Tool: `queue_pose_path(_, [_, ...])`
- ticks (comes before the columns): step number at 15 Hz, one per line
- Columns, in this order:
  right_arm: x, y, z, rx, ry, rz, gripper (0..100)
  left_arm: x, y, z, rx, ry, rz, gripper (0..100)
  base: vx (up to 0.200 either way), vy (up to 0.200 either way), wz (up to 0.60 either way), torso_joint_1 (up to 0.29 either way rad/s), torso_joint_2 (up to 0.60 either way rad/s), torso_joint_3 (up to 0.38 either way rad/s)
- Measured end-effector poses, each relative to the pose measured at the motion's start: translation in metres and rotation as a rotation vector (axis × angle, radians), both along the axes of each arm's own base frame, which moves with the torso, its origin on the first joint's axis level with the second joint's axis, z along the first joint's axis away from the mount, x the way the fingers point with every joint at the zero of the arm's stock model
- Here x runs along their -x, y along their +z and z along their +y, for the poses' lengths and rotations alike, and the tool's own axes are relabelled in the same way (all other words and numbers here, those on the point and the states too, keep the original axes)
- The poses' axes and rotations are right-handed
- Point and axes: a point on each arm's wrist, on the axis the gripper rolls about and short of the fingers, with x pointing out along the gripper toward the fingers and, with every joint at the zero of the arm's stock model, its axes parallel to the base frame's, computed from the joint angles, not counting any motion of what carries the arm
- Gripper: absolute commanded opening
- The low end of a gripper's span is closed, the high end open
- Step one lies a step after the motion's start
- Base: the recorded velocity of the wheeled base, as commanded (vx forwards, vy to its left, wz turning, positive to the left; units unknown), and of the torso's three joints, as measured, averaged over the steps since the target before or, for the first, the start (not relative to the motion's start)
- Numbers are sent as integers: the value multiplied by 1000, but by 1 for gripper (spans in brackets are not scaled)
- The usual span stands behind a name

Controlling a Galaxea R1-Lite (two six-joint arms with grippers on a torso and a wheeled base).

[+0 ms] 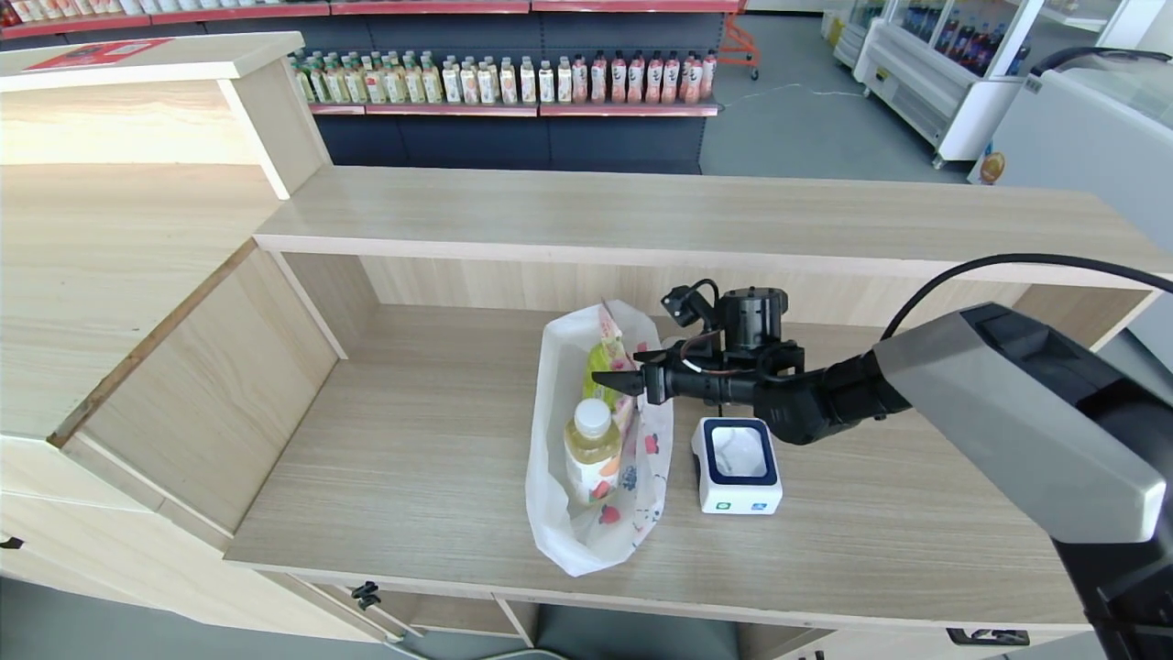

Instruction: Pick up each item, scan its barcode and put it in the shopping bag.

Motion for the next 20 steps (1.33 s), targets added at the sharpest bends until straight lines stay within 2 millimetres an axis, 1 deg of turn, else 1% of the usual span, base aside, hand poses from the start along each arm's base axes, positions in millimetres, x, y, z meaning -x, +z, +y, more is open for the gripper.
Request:
queue_pose_path(3, [5, 29, -2, -45, -6, -32, 100, 0, 0, 0, 0, 0, 0, 100, 0, 0, 0, 0, 0, 0])
queue_pose_path(5, [14, 53, -9, -80, -20, -42, 100, 0, 0, 0, 0, 0, 0, 100, 0, 0, 0, 0, 0, 0])
queue_pose_path(7, [29, 83, -28, -112, -87, -55, 100, 0, 0, 0, 0, 0, 0, 100, 0, 0, 0, 0, 0, 0])
queue_pose_path(8, [42, 95, -42, -116, -131, -57, 100, 0, 0, 0, 0, 0, 0, 100, 0, 0, 0, 0, 0, 0])
queue_pose_path(9, [59, 104, -59, -115, -183, -54, 100, 0, 0, 0, 0, 0, 0, 100, 0, 0, 0, 0, 0, 0])
queue_pose_path(10, [78, 110, -76, -105, -246, -48, 100, 0, 0, 0, 0, 0, 0, 100, 0, 0, 0, 0, 0, 0])
queue_pose_path(11, [99, 111, -93, -85, -325, -37, 100, 0, 0, 0, 0, 0, 0, 100, 0, 0, 0, 0, 0, 0])
queue_pose_path(12, [125, 111, -110, -61, -406, -30, 100, 0, 0, 0, 0, 0, 0, 100, 0, 0, 0, 0, 0, 0])
queue_pose_path(14, [183, 105, -140, -19, -513, -14, 100, 0, 0, 0, 0, 0, 0, 100, 0, 0, 0, 0, 0, 0])
queue_pose_path(15, [219, 94, -156, 7, -559, 8, 100, 0, 0, 0, 0, 0, 0, 100, 0, 0, 0, 0, 0, 0])
queue_pose_path(17, [287, 72, -178, 41, -622, 21, 100, 0, 0, 0, 0, 0, 0, 100, 0, 0, 0, 0, 0, 0])
queue_pose_path(18, [316, 62, -185, 53, -646, 9, 100, 0, 0, 0, 0, 0, 0, 100, 0, 0, 0, 0, 0, 0])
queue_pose_path(20, [366, 43, -196, 79, -681, -16, 100, 0, 0, 0, 0, 0, 0, 100, 0, 0, 0, 0, 0, 0])
